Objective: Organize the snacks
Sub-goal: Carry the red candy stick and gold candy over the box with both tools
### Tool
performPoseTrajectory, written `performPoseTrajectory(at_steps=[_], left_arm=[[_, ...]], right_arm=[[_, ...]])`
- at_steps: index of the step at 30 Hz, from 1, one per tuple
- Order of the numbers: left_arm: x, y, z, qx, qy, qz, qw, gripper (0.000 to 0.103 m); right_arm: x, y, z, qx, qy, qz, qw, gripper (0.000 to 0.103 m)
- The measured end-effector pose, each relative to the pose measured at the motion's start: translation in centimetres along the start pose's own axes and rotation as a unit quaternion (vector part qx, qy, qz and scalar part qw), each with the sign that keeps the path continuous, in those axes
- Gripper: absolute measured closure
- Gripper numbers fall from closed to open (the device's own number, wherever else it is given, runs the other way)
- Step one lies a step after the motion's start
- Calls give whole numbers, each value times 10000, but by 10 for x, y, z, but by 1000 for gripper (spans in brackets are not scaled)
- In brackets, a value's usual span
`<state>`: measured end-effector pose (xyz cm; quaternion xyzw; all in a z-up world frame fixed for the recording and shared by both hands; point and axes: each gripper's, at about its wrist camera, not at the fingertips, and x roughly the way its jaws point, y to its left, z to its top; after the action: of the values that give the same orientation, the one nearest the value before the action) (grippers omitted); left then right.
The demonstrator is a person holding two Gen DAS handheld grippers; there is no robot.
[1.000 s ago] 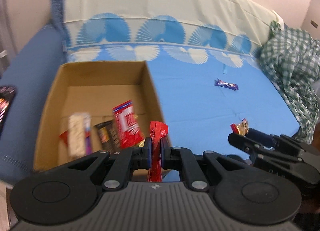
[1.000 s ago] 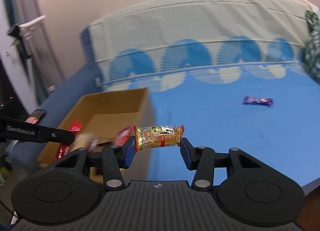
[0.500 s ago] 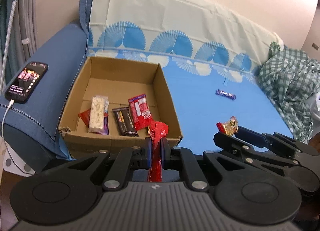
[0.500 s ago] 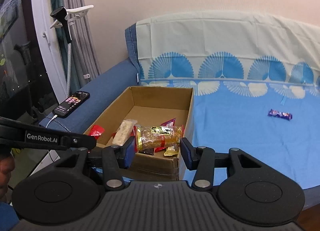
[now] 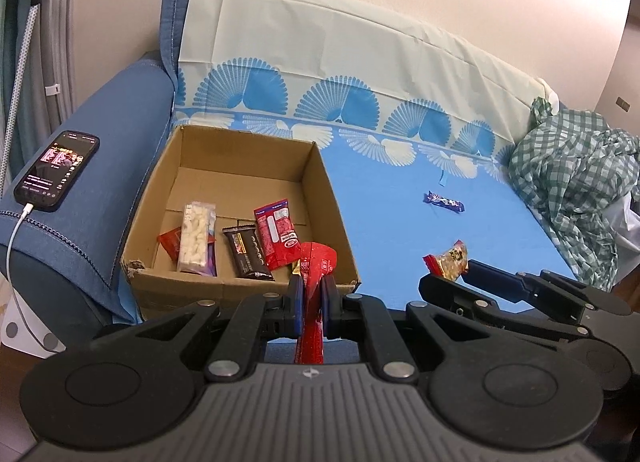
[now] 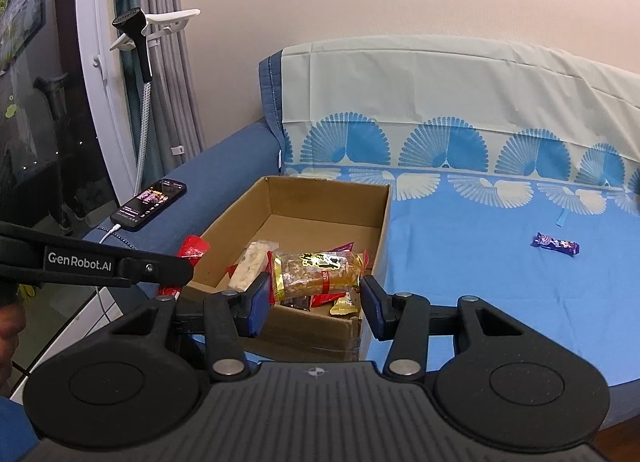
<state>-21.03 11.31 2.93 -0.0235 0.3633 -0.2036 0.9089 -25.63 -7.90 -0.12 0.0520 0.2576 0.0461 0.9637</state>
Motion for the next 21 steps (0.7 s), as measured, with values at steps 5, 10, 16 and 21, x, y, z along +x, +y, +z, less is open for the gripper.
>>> performPoseTrajectory(at_steps=[5,10,16,21], left_arm=[[2,1,0,-34,44,-7,10000,94],[5,2,0,-42,77,-8,10000,94],[8,3,1,-59,106,0,9999,94],[11,4,1,-72,135,4,9999,94]], right_arm=[[2,-1,-1,22,48,1,10000,53],[5,-1,-1,13,105,23,9999,53],[8,0,0,3,155,33,9999,53],[11,0,0,-5,194,41,9998,53]])
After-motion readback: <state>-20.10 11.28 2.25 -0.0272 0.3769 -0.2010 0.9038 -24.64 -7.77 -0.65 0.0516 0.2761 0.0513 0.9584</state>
